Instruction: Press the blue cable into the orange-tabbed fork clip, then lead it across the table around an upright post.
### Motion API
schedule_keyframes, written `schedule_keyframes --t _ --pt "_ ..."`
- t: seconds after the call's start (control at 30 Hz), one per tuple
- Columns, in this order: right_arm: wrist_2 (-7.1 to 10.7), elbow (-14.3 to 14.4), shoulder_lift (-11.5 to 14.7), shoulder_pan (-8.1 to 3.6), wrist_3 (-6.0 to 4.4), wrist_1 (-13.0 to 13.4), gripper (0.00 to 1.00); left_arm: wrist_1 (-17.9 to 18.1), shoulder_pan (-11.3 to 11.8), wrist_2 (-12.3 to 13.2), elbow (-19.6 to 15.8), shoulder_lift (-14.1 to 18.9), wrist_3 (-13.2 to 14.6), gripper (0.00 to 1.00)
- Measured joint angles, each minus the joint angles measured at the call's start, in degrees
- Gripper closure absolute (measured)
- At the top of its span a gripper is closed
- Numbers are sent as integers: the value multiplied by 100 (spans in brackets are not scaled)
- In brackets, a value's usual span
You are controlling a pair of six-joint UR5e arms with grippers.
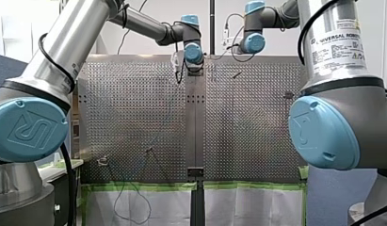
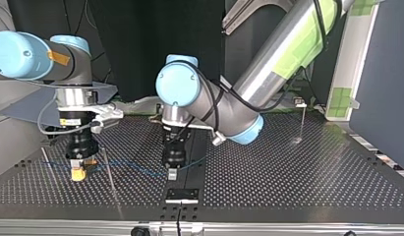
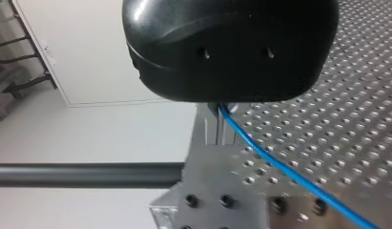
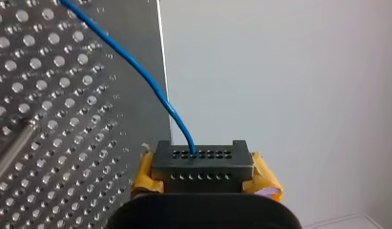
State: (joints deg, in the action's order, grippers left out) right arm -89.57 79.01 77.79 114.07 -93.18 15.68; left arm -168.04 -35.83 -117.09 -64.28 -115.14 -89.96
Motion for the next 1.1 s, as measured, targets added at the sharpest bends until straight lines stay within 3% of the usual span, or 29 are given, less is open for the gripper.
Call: schedule_keyframes --t 0.4,0.77,1.1 --pt "0 4 10 -235 -2 -128 100 -160 -58 18 270 -28 -3 99" --pt "32 3 45 -500 -23 -201 100 -635 -230 -11 790 -554 48 99" --pt "67 5 49 -687 -39 -219 100 -729 -321 -5 1220 -729 41 99"
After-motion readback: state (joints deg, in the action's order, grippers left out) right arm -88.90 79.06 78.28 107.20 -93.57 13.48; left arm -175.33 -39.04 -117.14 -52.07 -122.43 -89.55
